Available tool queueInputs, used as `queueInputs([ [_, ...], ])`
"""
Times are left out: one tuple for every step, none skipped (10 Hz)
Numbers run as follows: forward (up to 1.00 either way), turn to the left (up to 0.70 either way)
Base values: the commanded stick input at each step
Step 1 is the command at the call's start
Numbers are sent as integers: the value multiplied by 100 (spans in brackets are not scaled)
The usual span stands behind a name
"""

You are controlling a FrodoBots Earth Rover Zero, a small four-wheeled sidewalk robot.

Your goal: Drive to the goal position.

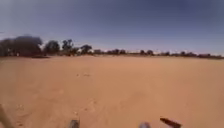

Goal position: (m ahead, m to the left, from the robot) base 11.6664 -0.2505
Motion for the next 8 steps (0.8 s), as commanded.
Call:
queueInputs([
  [50,-1],
  [50,-1],
  [50,-1],
  [50,-1],
  [50,-1],
  [50,-1],
  [50,-1],
  [50,-1],
])
